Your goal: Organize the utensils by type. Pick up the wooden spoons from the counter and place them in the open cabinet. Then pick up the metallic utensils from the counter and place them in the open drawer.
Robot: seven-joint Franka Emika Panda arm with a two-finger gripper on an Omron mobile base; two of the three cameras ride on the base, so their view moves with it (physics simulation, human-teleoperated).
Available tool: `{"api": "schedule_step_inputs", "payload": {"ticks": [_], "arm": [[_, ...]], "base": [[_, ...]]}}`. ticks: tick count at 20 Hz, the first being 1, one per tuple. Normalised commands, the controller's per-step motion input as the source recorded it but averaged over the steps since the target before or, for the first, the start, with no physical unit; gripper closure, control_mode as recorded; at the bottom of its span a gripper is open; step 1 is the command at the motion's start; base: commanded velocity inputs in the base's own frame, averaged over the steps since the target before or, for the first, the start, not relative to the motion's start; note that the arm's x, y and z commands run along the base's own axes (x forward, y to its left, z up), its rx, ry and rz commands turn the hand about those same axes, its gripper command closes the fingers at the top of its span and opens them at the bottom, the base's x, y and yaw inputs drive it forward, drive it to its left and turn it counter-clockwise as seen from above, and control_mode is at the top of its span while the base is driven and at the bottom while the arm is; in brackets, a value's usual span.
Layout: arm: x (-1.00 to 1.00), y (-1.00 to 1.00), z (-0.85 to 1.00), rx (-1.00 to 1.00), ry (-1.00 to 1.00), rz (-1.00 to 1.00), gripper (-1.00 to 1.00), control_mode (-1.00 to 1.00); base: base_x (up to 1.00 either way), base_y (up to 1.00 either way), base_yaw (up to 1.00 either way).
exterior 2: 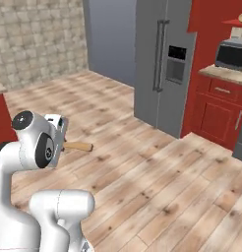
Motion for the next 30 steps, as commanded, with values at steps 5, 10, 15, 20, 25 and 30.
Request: {"api": "schedule_step_inputs", "payload": {"ticks": [5, 10, 15, 20, 25, 30], "arm": [[0.00, 0.00, 0.00, 0.00, 0.00, 0.00, 1.00, 1.00], [0.00, 0.00, 0.00, 0.00, 0.00, 0.00, 1.00, 1.00], [0.00, 0.00, 0.00, 0.00, 0.00, 0.00, 1.00, 1.00], [0.00, 0.00, 0.00, 0.00, 0.00, 0.00, 1.00, 1.00], [0.00, 0.00, 0.00, 0.00, 0.00, 0.00, 1.00, 1.00], [0.00, 0.00, 0.00, 0.00, 0.00, 0.00, 1.00, 1.00]], "base": [[0.00, 0.00, -1.00], [0.33, 0.14, -0.87], [0.90, 0.43, -0.32], [1.00, 0.57, -0.07], [1.00, 0.62, 0.00], [1.00, 0.61, 0.00]]}}
